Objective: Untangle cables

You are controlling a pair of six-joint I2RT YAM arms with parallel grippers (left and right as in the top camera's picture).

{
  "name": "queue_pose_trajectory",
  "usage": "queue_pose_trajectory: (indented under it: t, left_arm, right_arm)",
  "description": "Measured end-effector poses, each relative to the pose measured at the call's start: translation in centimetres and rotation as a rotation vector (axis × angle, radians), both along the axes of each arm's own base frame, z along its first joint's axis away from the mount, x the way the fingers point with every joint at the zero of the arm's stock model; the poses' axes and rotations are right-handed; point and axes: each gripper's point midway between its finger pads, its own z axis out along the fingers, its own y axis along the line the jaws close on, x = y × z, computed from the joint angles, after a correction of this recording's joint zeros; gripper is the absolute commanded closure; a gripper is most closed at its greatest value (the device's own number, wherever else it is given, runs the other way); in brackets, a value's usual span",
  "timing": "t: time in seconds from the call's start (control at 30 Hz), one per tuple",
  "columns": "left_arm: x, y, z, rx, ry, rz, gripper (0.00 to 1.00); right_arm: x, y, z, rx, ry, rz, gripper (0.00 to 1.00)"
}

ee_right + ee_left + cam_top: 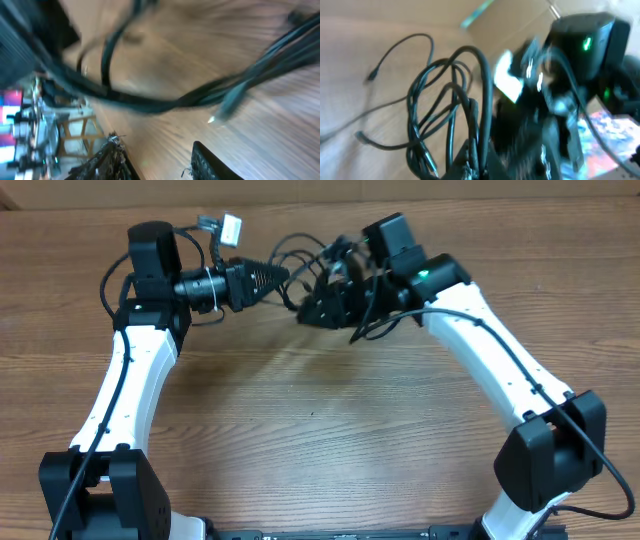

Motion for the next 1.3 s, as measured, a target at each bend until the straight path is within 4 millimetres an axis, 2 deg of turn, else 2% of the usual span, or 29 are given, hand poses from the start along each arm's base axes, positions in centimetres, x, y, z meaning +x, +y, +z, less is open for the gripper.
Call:
queue_pose_trajectory:
  t: [0.1, 0.2, 0.23, 0.3, 0.33, 0.4, 0.43, 0.6, 0.73, 0.87, 1.1, 1.2, 1.3]
  left_arm:
    - [-1.5, 0.2, -3.4, 0.082, 0.158, 0.025, 0.96]
    - [-3.3, 0.9, -7.9, 0.263, 0.302, 0.079, 0.96]
    - [-3.7, 1.2, -8.9, 0.318, 0.331, 0.095, 0.91]
    - [-4.2, 2.2, -10.9, 0.442, 0.367, 0.135, 0.63]
    - [-4.3, 2.7, -11.5, 0.494, 0.373, 0.152, 0.26]
    - [-4.1, 3.9, -12.6, 0.582, 0.372, 0.196, 0.04]
    - [-3.9, 4.5, -12.9, 0.612, 0.371, 0.217, 0.0]
    - [-3.5, 5.9, -13.5, 0.686, 0.369, 0.27, 0.03]
    - [-3.7, 6.2, -13.8, 0.709, 0.382, 0.28, 0.22]
    - [-3.9, 5.9, -13.9, 0.719, 0.38, 0.269, 0.3]
    - [-5.2, 2.1, -13.9, 0.752, 0.303, 0.137, 0.41]
    - [-6.5, -0.1, -14.0, 0.766, 0.271, 0.054, 0.47]
    - [-7.4, -1.8, -14.5, 0.781, 0.263, -0.005, 0.49]
  right_arm:
    - [1.5, -2.6, -0.4, -0.02, 0.026, -0.075, 0.57]
    - [2.9, -5.8, -1.4, -0.077, 0.055, -0.167, 0.53]
    - [3.2, -6.5, -1.6, -0.093, 0.059, -0.187, 0.52]
    - [3.6, -8.2, -2.4, -0.147, 0.072, -0.236, 0.48]
    - [3.8, -8.8, -2.7, -0.172, 0.074, -0.254, 0.47]
    - [4.0, -9.7, -3.3, -0.217, 0.076, -0.283, 0.44]
    - [4.0, -10.0, -3.5, -0.234, 0.076, -0.292, 0.43]
    - [4.3, -10.7, -4.0, -0.281, 0.066, -0.318, 0.38]
    - [4.4, -11.1, -4.2, -0.301, 0.063, -0.328, 0.36]
    - [4.3, -11.2, -4.3, -0.309, 0.064, -0.332, 0.34]
    - [4.0, -11.5, -4.5, -0.328, 0.078, -0.335, 0.34]
    - [3.9, -11.8, -4.8, -0.346, 0.082, -0.341, 0.34]
    - [3.9, -12.0, -4.9, -0.357, 0.083, -0.345, 0.34]
